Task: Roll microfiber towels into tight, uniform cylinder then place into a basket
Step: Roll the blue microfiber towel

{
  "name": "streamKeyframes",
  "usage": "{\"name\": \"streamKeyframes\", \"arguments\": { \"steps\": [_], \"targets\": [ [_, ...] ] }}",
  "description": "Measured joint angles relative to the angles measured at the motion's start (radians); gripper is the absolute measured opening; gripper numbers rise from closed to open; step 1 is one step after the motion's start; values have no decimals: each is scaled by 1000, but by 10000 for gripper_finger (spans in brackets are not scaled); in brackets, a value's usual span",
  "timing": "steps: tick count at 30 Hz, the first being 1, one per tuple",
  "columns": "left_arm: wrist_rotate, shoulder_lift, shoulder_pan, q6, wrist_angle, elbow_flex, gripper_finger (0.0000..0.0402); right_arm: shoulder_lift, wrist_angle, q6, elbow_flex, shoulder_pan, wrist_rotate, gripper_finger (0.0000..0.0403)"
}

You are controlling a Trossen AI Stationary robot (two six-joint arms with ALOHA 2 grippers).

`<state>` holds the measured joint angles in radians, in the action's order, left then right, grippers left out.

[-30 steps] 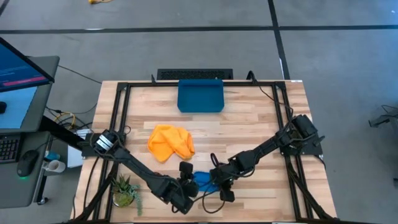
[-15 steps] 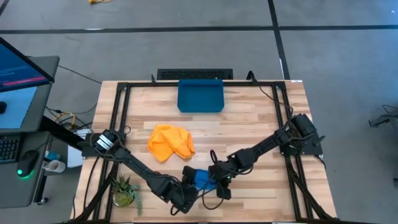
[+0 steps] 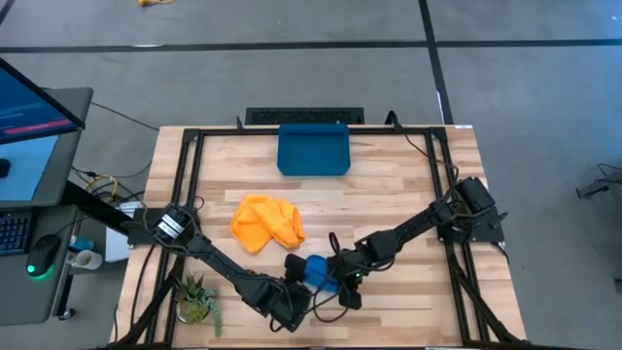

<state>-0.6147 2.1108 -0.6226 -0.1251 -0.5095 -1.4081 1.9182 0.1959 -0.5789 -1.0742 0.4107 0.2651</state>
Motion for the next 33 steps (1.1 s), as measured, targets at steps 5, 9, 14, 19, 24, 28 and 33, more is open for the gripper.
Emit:
{"name": "streamKeyframes", "arguments": {
  "steps": [5, 9, 14, 19, 24, 28, 33],
  "targets": [
    [-120, 0, -23, 38, 7, -10, 139, 0, 0, 0, -1, 2, 8, 26],
    [-41, 14, -5, 55, 11, -12, 139, 0, 1, 0, 1, 2, 12, 20],
    [51, 31, 33, 66, 18, -14, 139, 0, 2, 1, 1, 1, 13, 21],
    [23, 33, 58, 45, 8, -13, 139, 0, 4, 5, 1, 7, 29, 24],
    [85, 32, 102, -14, 7, -13, 132, 0, 5, 13, 1, 18, 49, 18],
    [169, 31, 126, -41, 14, -14, 85, 0, 6, 26, 1, 28, 74, 26],
    [314, 21, 129, -86, 47, -15, 13, 1, 3, 28, 1, 39, 138, 19]
  ]
}}
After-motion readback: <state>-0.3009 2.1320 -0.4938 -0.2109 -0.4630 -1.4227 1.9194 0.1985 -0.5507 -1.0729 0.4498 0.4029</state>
